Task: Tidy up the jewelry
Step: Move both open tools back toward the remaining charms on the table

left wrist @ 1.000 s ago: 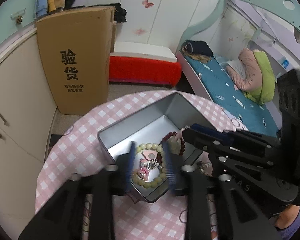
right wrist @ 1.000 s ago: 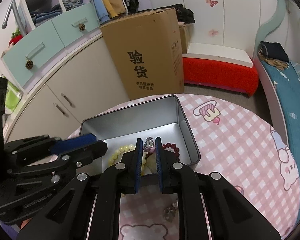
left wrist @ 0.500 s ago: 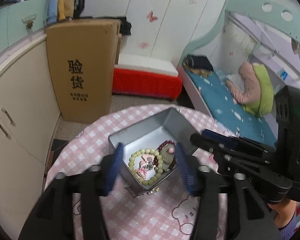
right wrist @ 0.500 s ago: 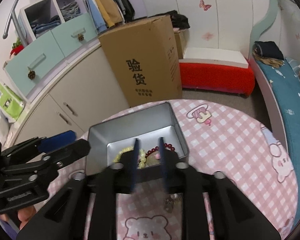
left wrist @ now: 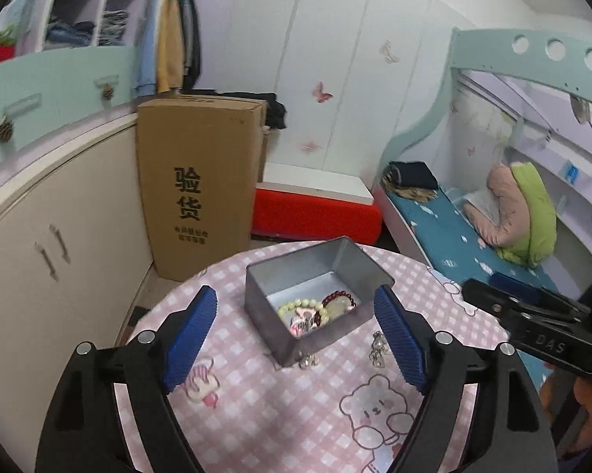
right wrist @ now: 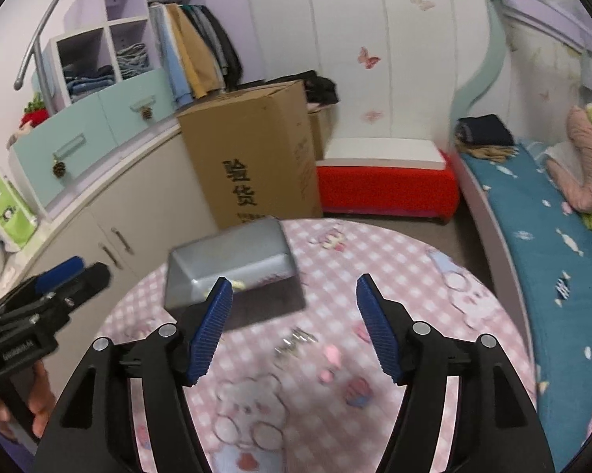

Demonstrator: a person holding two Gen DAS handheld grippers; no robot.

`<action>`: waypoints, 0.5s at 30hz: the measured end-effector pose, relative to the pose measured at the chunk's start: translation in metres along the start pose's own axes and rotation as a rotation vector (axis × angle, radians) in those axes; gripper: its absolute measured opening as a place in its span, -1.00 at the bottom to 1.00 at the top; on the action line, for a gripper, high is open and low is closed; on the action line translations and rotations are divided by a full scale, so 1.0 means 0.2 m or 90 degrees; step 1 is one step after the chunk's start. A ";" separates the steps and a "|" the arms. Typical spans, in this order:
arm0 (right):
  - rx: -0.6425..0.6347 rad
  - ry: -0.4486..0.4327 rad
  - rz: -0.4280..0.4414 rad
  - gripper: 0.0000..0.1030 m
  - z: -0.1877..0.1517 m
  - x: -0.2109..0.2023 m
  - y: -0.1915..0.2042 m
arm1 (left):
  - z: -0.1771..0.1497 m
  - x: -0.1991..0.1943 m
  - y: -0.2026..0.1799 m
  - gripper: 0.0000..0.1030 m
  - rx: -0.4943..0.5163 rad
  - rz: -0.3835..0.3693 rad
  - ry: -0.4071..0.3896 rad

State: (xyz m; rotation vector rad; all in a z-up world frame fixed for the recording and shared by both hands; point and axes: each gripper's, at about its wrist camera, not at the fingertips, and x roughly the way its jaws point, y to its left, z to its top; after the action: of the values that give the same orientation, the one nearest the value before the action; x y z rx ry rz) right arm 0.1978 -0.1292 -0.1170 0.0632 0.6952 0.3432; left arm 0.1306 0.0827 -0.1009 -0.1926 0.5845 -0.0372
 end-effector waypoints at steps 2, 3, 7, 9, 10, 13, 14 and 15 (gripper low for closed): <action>0.006 0.003 -0.015 0.30 -0.05 -0.02 -0.05 | -0.04 0.01 -0.01 0.60 -0.008 -0.002 0.005; 0.008 0.008 -0.020 0.30 -0.08 -0.01 -0.07 | -0.06 0.02 -0.01 0.60 -0.006 0.000 0.011; 0.022 0.035 -0.032 0.30 -0.17 0.04 -0.14 | -0.18 0.10 -0.04 0.60 0.016 0.033 0.048; 0.029 0.056 -0.034 0.30 -0.22 0.09 -0.17 | -0.23 0.16 -0.05 0.60 0.016 0.044 0.077; 0.033 0.063 -0.033 0.30 -0.24 0.11 -0.19 | -0.24 0.18 -0.05 0.60 0.014 0.049 0.086; 0.043 0.082 -0.029 0.30 -0.28 0.17 -0.20 | -0.30 0.27 -0.05 0.60 0.012 0.062 0.119; 0.044 0.087 -0.029 0.30 -0.30 0.19 -0.20 | -0.31 0.29 -0.05 0.60 0.013 0.067 0.126; 0.045 0.092 -0.028 0.30 -0.31 0.20 -0.21 | -0.32 0.32 -0.06 0.60 0.016 0.075 0.132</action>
State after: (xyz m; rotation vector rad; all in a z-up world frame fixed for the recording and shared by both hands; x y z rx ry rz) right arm 0.1990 -0.1580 -0.1962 0.0900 0.8510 0.2824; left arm 0.1497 0.0540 -0.1855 -0.1307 0.8013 0.0495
